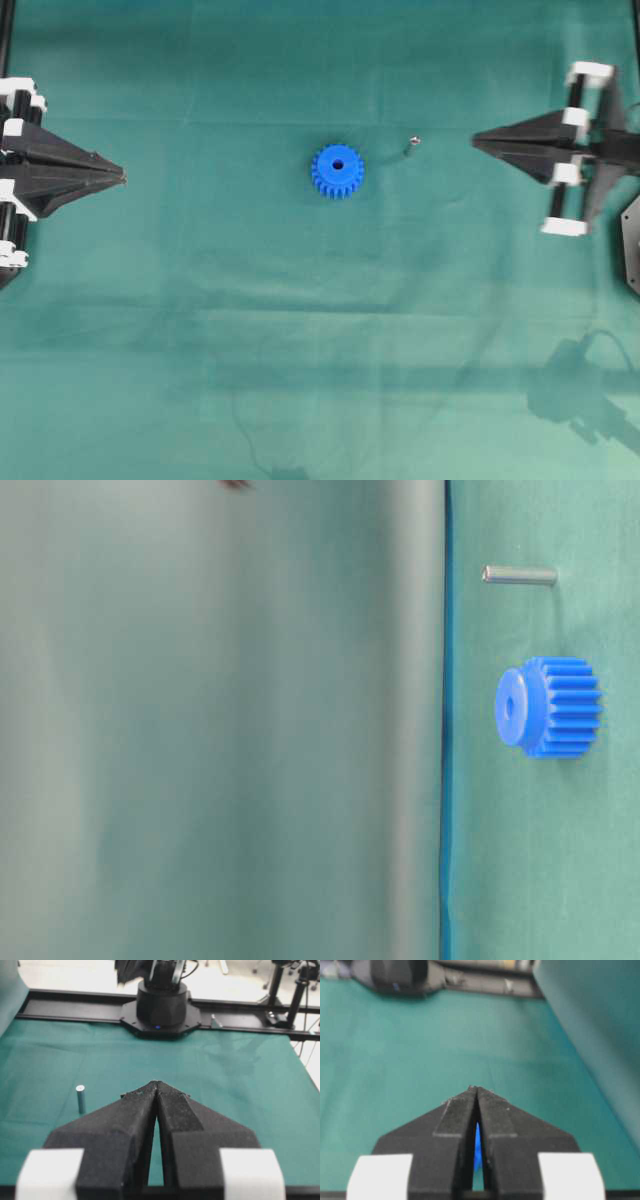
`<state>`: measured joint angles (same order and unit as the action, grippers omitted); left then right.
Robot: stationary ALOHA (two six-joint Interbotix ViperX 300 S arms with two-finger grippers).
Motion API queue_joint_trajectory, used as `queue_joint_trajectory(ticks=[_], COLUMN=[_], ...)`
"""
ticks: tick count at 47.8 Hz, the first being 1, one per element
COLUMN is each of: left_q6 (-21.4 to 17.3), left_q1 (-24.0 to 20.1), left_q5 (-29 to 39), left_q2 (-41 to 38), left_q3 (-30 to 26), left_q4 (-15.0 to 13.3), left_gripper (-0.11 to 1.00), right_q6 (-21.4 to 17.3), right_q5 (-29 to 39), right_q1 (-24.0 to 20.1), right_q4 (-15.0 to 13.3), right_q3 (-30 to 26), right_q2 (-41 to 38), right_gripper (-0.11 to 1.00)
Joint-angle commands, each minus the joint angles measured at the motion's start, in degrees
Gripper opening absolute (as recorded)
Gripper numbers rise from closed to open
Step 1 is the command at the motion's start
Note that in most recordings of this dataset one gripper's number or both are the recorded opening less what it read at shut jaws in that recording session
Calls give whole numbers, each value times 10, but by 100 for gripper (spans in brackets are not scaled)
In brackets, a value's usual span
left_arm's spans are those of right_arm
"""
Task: Insert the shaft placed at a random location into the center hole of the small gear at another random location.
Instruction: 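Move the right gripper left toward the silver shaft beside the gear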
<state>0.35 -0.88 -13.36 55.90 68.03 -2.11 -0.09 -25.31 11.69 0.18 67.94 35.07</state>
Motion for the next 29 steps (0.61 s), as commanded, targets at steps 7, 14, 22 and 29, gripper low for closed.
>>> queue_joint_trajectory(ticks=[7, 14, 22, 29], left_q6=[0, 0, 0, 0], left_q1=[-8, -8, -8, -8], left_q5=[-2, 0, 3, 4], left_q2=[-2, -2, -2, -2], left_q3=[-2, -1, 2, 4], left_q4=[-1, -1, -1, -1], left_gripper=[0, 0, 0, 0], right_q6=[-5, -4, -4, -4], right_q5=[-74, -116, -144, -157], right_q1=[25, 39, 47, 47], right_q4=[39, 47, 62, 65], right_q3=[-30, -44, -56, -58], right_q2=[-149, -243, -318, -352], right_gripper=[15, 61, 69, 69])
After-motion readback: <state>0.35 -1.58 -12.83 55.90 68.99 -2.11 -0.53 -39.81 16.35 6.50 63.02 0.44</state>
